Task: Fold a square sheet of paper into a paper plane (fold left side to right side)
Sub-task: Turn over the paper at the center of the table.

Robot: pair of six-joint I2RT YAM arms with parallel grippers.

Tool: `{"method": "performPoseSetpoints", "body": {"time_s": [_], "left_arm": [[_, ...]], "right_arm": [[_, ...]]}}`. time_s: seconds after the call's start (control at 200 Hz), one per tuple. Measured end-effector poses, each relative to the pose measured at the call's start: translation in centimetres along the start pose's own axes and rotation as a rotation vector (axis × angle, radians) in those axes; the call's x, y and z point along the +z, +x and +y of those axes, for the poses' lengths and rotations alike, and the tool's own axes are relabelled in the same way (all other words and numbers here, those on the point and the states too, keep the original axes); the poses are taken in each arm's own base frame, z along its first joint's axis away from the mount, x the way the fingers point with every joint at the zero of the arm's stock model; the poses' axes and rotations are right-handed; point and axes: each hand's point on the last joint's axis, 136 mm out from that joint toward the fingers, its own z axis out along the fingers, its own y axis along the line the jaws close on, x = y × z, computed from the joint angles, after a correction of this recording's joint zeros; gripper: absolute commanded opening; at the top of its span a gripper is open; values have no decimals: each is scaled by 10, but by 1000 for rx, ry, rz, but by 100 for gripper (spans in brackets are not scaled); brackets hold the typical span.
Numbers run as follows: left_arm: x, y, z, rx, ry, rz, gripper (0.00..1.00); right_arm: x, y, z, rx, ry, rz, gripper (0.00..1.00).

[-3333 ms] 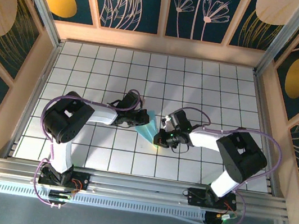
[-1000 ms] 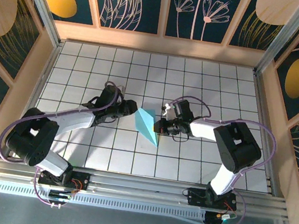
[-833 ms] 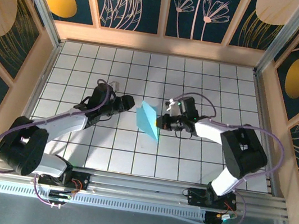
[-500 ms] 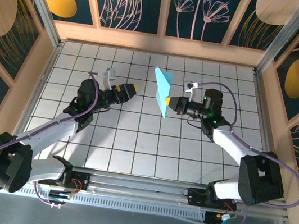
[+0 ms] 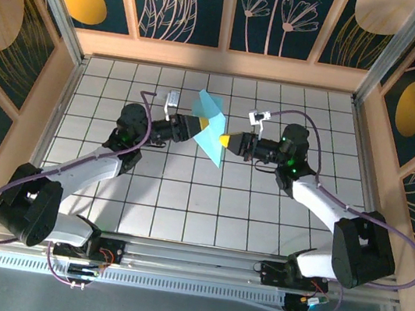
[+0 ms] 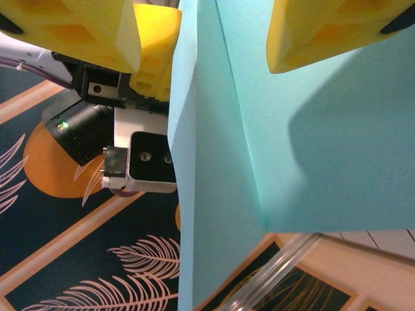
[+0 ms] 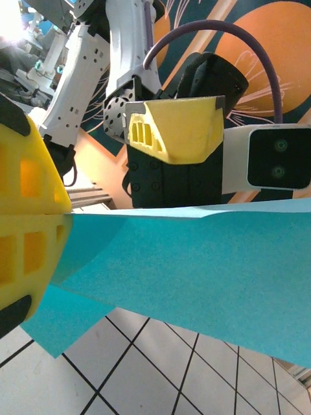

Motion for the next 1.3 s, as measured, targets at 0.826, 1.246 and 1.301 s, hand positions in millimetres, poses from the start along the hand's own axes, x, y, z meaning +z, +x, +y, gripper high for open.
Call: {"method": "performPoseSetpoints", "body": {"time_s": [0.826, 1.246, 1.301], "left_arm": [[10, -2, -11, 16, 29, -22, 1], [20, 3, -30, 24, 83, 0, 1], [22, 5, -29, 18, 84, 6, 1]], "right_arm": [[-38, -21, 11, -123, 192, -144, 74], [-10, 15, 3, -54, 113, -29, 65], [-9, 11, 5, -62, 105, -33, 60]]}}
